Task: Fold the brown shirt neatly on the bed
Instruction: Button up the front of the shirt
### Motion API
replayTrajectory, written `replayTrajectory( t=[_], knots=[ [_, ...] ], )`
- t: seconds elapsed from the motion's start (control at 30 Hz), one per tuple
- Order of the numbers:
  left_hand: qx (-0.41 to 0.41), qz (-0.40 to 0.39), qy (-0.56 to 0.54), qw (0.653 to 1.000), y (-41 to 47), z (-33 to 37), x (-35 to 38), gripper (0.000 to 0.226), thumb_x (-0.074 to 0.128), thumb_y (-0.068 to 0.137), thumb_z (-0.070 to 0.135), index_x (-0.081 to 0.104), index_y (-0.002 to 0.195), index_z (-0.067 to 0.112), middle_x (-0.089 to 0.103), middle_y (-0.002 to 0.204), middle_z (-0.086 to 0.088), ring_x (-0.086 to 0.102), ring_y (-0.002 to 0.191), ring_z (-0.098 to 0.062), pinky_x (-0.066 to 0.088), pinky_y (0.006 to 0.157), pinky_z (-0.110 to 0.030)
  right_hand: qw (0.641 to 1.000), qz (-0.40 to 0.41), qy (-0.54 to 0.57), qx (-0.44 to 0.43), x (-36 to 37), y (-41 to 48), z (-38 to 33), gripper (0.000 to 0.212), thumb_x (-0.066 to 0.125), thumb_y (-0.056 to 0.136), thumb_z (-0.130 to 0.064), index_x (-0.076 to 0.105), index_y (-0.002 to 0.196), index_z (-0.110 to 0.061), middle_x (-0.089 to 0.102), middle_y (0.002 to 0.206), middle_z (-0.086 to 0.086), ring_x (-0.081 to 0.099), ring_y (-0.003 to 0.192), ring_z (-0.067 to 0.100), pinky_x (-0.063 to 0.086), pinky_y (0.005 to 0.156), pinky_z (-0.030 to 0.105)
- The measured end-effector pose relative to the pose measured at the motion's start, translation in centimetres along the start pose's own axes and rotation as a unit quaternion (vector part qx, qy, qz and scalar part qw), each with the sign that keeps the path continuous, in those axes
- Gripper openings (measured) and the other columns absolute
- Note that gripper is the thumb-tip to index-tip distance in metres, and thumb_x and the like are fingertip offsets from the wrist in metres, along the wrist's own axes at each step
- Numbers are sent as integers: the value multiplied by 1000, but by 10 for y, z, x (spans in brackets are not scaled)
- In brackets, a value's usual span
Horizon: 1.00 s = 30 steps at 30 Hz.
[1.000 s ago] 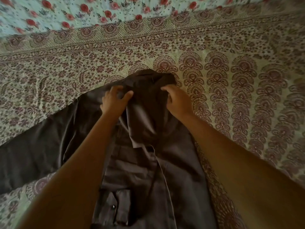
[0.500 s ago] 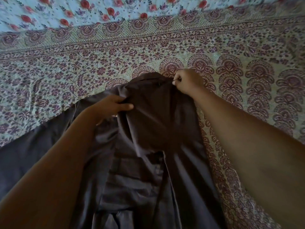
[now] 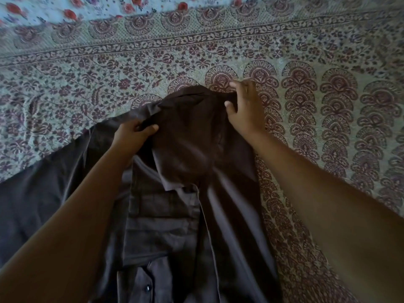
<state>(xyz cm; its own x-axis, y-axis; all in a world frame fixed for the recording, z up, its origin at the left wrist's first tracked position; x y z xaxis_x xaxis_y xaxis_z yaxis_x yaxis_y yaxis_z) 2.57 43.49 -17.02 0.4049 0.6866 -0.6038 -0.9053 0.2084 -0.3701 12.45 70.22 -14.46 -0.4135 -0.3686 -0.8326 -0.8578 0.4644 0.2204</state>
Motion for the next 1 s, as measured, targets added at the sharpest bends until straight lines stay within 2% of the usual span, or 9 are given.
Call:
replayTrajectory(
  t=[0.17,0.27,0.4,0.5,0.63,0.73,0.83,0.93,1.0],
  knots=[
    [-59,-104,-122,985,-25,2,10,53,74,77,27,56,125,12,63,116,-5,62,102,-22,50,92,-37,986,36,-9,162,-15,-112,12,59,63,77,-49,51,117,-7,56,116,14,55,105,29,48,83,41],
    [-111,-150,-132,974,-38,-6,13,57,74,75,23,54,127,10,63,119,-5,62,105,-24,48,95,-40,970,-53,10,238,-18,-149,26,57,65,75,-55,58,106,-8,65,99,10,61,89,28,50,74,40],
    [-148,-182,-112,966,-53,-17,11,78,86,52,27,59,123,9,65,119,-10,65,103,-26,49,95,-44,954,-145,122,233,-24,-141,41,30,70,78,-32,68,89,-5,68,80,16,63,78,31,47,66,39],
    [-109,-84,-37,990,-57,-16,5,59,80,69,19,59,122,5,63,119,-8,61,105,-23,49,89,-36,964,-162,79,196,-25,-131,45,31,69,79,-33,65,89,-4,63,76,14,61,77,32,40,61,36],
    [-84,7,121,989,-75,-12,4,62,74,76,37,57,124,2,59,126,-19,55,117,-34,46,96,-41,978,-95,-27,182,-33,-155,27,46,65,82,-31,51,121,-10,56,117,15,54,105,32,44,82,39],
    [-119,-39,94,988,-88,-24,1,73,78,68,45,56,126,7,59,127,-16,56,116,-31,47,99,-42,994,-51,-93,-12,-46,-208,-22,26,53,84,-23,56,106,-10,56,102,14,56,89,31,49,73,43],
    [-136,-85,30,987,-107,-36,-3,69,83,65,32,58,125,9,61,124,-9,62,106,-25,52,91,-34,976,-167,-62,-128,-39,-294,-62,22,53,81,-34,54,78,-13,55,75,7,56,63,27,44,52,35],
    [-168,-148,60,973,-129,-50,1,53,77,74,14,57,122,5,62,102,-6,57,80,-18,49,60,-23,955,-271,-108,-49,-36,-363,-73,39,61,64,-53,52,69,-16,54,64,3,57,52,23,40,42,28],
    [-196,-185,87,959,-145,-60,3,51,76,74,16,56,120,8,60,100,-5,58,88,-21,45,70,-28,939,-312,-143,18,-39,-388,-75,44,70,52,-56,53,63,-16,55,58,2,57,45,22,37,38,24]
  ],
)
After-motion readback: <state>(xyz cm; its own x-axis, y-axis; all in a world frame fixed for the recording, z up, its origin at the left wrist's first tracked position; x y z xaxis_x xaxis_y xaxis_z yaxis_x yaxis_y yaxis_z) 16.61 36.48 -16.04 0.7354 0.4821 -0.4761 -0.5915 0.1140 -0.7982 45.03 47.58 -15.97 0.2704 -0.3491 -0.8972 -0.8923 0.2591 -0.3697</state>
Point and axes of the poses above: each hand's wrist, its own y-axis towards the middle knuckle, its own x-axis out of the palm, z = x × y, the point moved 6 cm from there along y, towards the middle knuckle
